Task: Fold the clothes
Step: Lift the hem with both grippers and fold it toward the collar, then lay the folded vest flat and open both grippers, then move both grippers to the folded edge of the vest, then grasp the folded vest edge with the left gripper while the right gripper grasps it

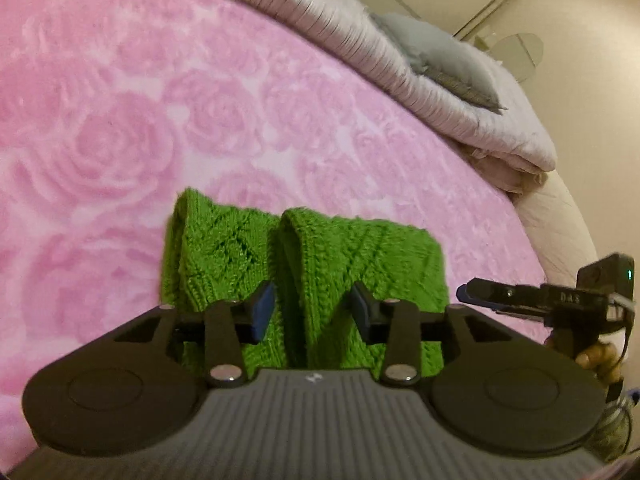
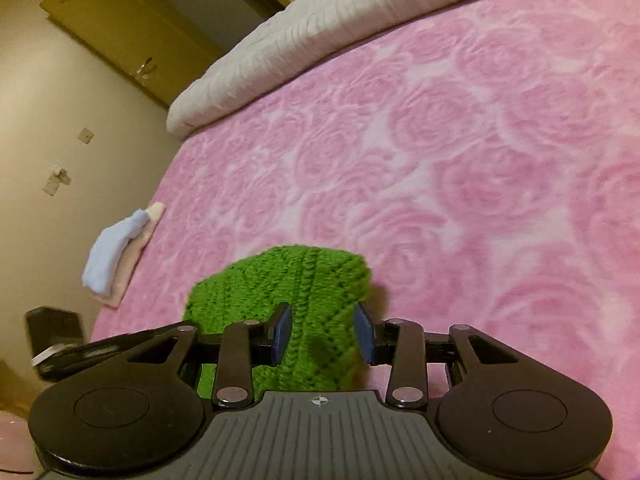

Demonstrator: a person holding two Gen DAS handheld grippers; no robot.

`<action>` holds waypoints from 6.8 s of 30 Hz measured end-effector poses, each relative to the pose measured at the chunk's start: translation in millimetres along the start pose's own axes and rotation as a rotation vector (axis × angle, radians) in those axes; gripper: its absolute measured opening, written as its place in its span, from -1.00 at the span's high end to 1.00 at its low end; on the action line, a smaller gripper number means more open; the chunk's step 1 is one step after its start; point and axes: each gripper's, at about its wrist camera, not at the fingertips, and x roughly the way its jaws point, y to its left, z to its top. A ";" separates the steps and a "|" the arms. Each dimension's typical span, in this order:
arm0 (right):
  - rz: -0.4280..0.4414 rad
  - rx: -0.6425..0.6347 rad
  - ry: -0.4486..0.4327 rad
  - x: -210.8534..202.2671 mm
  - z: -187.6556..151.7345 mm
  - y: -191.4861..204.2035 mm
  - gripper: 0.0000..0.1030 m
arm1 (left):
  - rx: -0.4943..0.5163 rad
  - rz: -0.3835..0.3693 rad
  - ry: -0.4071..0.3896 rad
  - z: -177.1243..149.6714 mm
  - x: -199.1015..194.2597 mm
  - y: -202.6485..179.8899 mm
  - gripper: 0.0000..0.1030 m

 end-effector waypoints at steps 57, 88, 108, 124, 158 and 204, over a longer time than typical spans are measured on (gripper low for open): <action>-0.147 -0.162 0.006 -18.1 -132.4 125.0 0.36 | -0.213 -0.011 -0.097 -103.3 -112.6 22.0 0.91; -0.216 -0.302 -0.074 -38.6 -178.2 149.1 0.36 | 0.035 0.281 -0.081 -143.7 -138.7 -27.0 0.84; -0.281 -0.289 -0.103 -0.9 -163.3 142.8 0.36 | 0.262 0.388 -0.061 -117.2 -101.3 -68.9 0.84; -0.301 -0.243 -0.033 -29.1 -199.9 153.3 0.35 | 0.299 0.477 -0.012 -158.1 -110.7 -79.7 0.83; -0.349 -0.197 0.038 -62.9 -254.9 179.0 0.35 | 0.375 0.515 -0.002 -221.2 -145.3 -120.8 0.45; -0.273 -0.301 -0.172 64.2 -30.0 72.0 0.35 | 0.398 0.330 -0.124 6.1 9.4 -9.6 0.88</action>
